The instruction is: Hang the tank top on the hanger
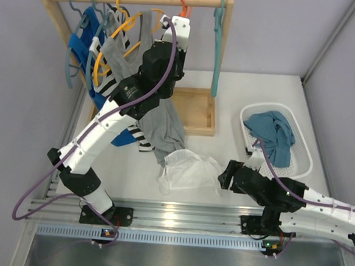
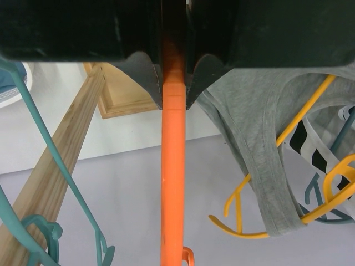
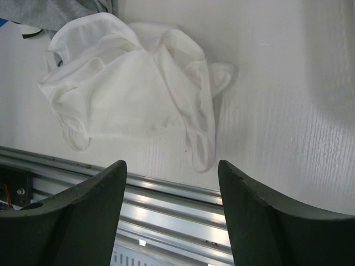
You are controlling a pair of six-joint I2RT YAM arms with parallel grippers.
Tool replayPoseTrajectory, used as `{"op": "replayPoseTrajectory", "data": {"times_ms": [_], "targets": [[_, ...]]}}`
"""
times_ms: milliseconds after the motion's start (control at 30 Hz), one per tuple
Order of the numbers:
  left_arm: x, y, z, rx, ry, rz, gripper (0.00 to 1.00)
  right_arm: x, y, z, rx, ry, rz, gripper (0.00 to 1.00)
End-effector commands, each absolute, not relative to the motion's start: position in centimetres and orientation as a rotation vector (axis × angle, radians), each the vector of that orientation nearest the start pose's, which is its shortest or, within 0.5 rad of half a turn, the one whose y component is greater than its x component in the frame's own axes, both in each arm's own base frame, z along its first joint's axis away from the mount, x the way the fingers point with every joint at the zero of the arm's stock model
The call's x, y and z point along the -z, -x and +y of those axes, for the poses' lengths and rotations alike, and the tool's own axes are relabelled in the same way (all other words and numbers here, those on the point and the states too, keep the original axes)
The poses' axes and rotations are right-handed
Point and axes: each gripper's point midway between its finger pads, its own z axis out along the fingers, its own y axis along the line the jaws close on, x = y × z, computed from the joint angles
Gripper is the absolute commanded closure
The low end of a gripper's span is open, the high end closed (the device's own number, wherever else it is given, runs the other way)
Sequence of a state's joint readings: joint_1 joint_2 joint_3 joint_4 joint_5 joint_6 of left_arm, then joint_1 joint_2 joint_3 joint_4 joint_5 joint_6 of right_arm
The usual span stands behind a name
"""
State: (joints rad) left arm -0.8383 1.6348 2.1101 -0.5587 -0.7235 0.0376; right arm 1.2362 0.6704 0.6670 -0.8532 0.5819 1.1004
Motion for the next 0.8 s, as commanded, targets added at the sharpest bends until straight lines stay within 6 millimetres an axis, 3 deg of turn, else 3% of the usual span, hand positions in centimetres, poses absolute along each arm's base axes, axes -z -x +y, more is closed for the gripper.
{"op": "replayPoseTrajectory", "data": {"times_ms": [0, 267, 333, 367, 400, 567, 767], "targets": [[-51.6, -36.5, -22.5, 0.059, -0.098, 1.538, 1.00, -14.5, -12.9, 17.6, -0.546, -0.094, 2.287, 0.33], [-51.0, -34.3, -21.3, 0.109, -0.128, 1.548, 1.00, -14.6, -12.9, 17.6, -0.537, -0.081, 2.287, 0.33], [-50.1, -33.9, -21.3, 0.119, -0.153, 1.560, 1.00, -14.5, -13.0, 17.6, -0.535, -0.077, 2.286, 0.33], [-50.6, -33.1, -20.7, 0.139, -0.146, 1.547, 1.00, -14.6, -13.0, 17.7, -0.536, -0.076, 2.283, 0.33], [-49.8, -32.9, -20.6, 0.136, -0.160, 1.563, 1.00, -14.6, -13.0, 17.7, -0.531, -0.072, 2.283, 0.33], [-49.4, -30.3, -18.8, 0.200, -0.169, 1.578, 1.00, -14.5, -13.2, 17.9, -0.512, -0.047, 2.284, 0.33], [-45.7, -26.6, -17.8, 0.278, -0.276, 1.671, 1.00, -14.6, -13.4, 18.2, -0.493, -0.018, 2.276, 0.36]]}}
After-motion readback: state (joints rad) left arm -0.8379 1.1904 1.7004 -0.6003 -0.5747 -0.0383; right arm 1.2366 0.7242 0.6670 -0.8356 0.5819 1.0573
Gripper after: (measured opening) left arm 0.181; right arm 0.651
